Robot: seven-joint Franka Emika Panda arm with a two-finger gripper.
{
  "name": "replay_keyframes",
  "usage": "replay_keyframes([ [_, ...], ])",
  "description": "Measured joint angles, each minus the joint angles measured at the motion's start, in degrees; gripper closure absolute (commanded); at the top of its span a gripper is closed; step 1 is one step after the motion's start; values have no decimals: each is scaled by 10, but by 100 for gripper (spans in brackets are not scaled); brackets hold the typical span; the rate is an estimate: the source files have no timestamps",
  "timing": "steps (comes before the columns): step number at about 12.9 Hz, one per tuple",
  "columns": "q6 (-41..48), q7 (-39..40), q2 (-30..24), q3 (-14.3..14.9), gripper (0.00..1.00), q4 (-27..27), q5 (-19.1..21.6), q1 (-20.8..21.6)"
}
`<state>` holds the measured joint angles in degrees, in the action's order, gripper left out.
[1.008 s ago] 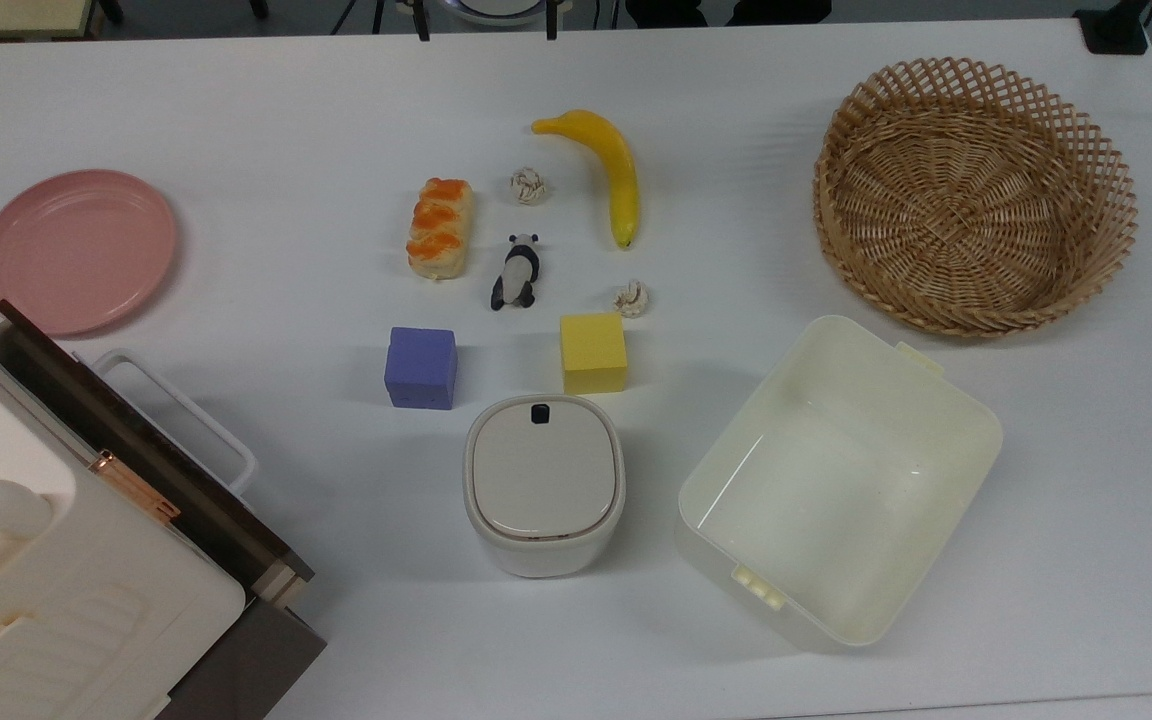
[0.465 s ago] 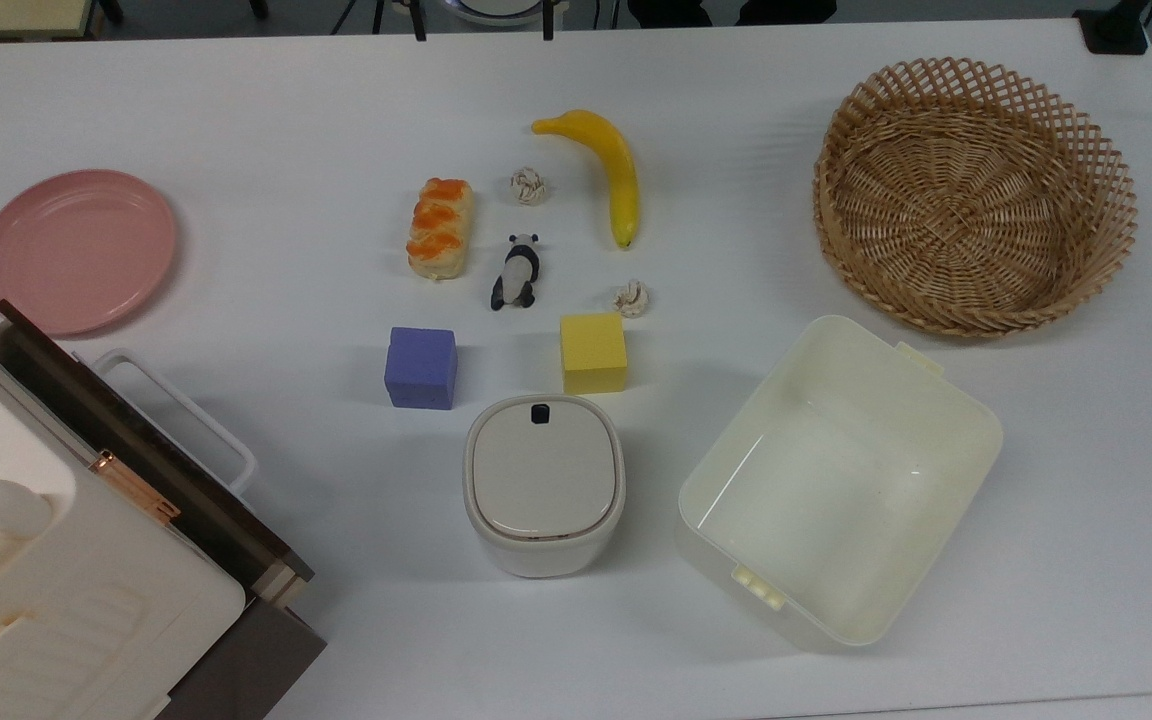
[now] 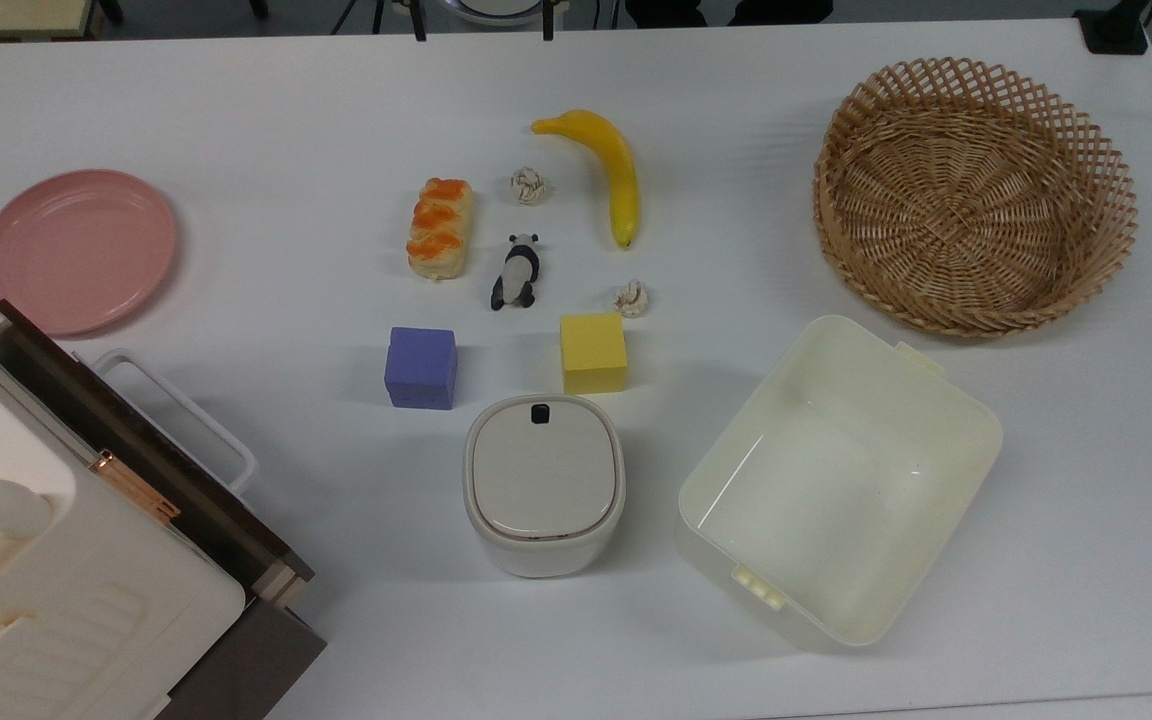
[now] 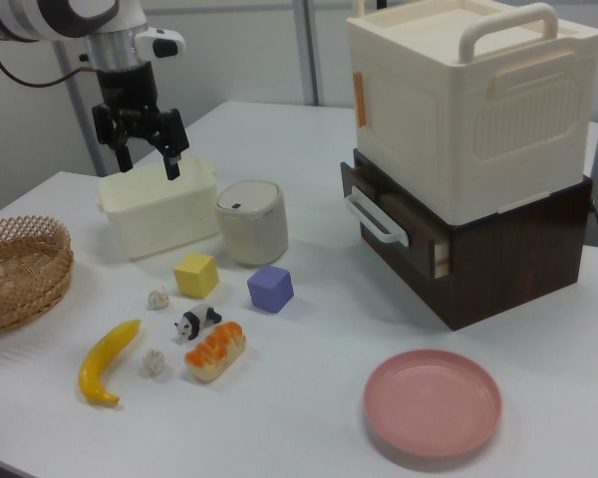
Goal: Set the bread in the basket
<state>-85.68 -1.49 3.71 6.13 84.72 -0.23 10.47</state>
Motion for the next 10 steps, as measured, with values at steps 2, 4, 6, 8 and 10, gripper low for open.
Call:
replay_keyframes([
  [2,0,0,0,0,0,0,0,0],
  [4,0,0,0,0,0,0,0,0],
  [6,0,0,0,0,0,0,0,-1],
  [8,1,0,0,0,0,1,0,-1],
  [10,5,0,0,0,0,1,0,-1],
])
